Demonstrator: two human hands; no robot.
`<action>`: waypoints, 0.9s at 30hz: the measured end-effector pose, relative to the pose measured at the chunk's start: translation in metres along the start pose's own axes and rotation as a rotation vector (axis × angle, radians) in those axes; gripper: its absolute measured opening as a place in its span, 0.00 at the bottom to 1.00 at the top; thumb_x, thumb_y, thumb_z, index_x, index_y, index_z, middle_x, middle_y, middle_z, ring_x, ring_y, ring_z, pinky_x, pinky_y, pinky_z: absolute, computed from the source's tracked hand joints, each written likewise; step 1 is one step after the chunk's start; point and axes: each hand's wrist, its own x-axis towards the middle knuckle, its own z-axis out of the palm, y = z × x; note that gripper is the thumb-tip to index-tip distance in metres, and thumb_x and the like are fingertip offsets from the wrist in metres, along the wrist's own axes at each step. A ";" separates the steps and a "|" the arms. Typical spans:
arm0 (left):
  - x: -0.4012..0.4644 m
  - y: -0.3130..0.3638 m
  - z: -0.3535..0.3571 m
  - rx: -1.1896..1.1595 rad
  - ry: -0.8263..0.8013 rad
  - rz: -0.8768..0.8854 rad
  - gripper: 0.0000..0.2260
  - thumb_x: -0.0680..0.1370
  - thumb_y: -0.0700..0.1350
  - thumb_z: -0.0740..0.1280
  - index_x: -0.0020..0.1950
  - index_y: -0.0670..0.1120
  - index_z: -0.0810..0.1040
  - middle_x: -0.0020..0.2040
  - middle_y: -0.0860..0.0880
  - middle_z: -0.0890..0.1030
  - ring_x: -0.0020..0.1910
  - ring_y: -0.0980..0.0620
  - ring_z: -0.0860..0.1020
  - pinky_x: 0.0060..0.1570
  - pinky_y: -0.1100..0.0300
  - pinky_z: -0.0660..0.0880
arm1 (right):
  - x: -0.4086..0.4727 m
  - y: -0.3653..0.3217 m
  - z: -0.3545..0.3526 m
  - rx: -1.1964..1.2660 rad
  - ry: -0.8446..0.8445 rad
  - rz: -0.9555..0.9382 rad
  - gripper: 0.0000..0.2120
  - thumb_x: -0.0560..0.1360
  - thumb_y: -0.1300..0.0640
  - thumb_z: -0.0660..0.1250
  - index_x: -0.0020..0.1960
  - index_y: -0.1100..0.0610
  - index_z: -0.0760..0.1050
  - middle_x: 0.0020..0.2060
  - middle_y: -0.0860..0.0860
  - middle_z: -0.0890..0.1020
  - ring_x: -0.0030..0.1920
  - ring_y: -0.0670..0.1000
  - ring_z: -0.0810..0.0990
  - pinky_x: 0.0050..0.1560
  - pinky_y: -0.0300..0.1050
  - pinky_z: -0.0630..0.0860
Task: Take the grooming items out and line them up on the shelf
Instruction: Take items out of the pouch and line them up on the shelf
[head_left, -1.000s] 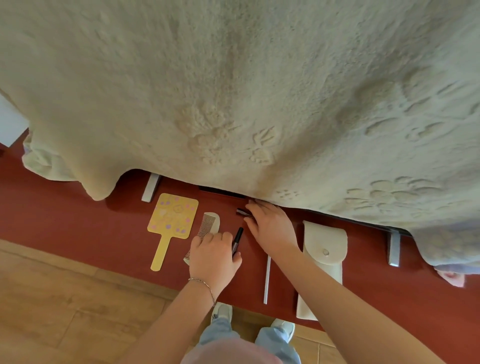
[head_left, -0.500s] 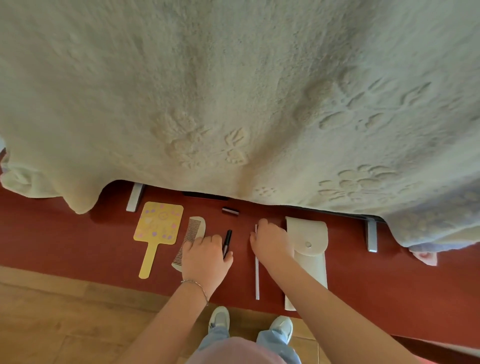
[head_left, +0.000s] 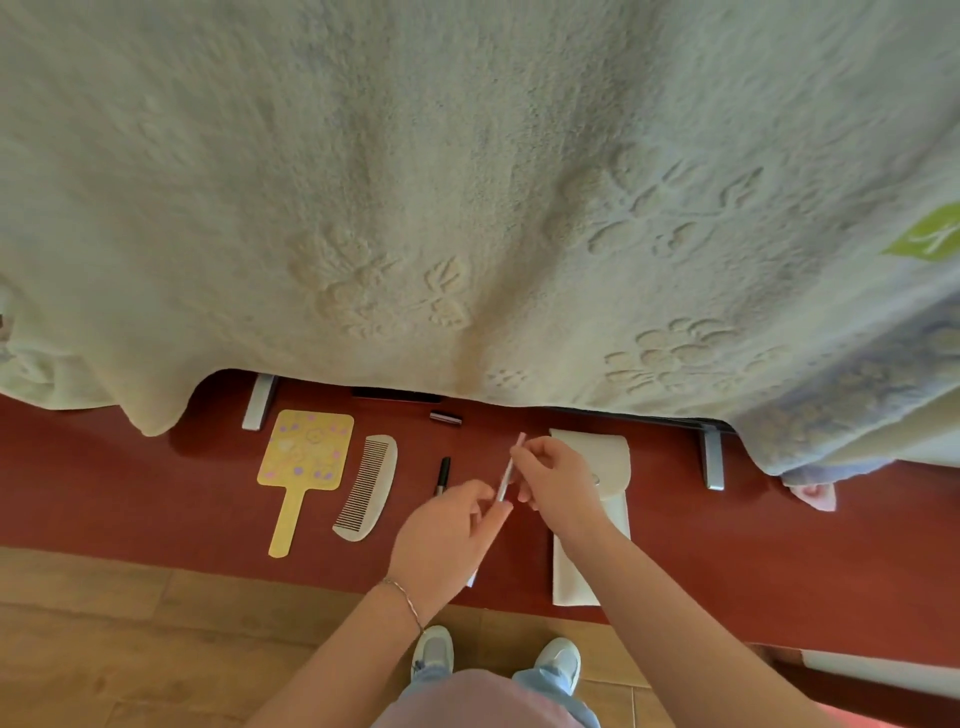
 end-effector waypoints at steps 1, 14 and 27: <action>-0.001 0.003 0.003 0.016 -0.008 0.015 0.11 0.78 0.56 0.57 0.51 0.51 0.74 0.31 0.58 0.69 0.30 0.61 0.71 0.30 0.73 0.64 | -0.002 -0.001 0.000 0.056 0.000 0.011 0.08 0.77 0.55 0.62 0.45 0.58 0.76 0.32 0.49 0.82 0.24 0.43 0.72 0.32 0.38 0.68; -0.007 0.017 0.012 0.041 -0.005 0.007 0.14 0.78 0.57 0.55 0.57 0.51 0.72 0.37 0.58 0.74 0.34 0.60 0.75 0.31 0.76 0.67 | -0.009 -0.013 -0.016 0.174 -0.017 0.004 0.09 0.77 0.59 0.61 0.43 0.60 0.77 0.33 0.51 0.84 0.25 0.44 0.73 0.30 0.38 0.72; 0.000 0.018 -0.007 0.201 0.045 0.040 0.14 0.79 0.57 0.52 0.57 0.51 0.70 0.42 0.56 0.78 0.40 0.58 0.78 0.38 0.70 0.72 | -0.005 -0.029 -0.010 0.289 0.024 0.031 0.10 0.77 0.58 0.62 0.45 0.65 0.79 0.24 0.47 0.80 0.24 0.43 0.72 0.28 0.36 0.69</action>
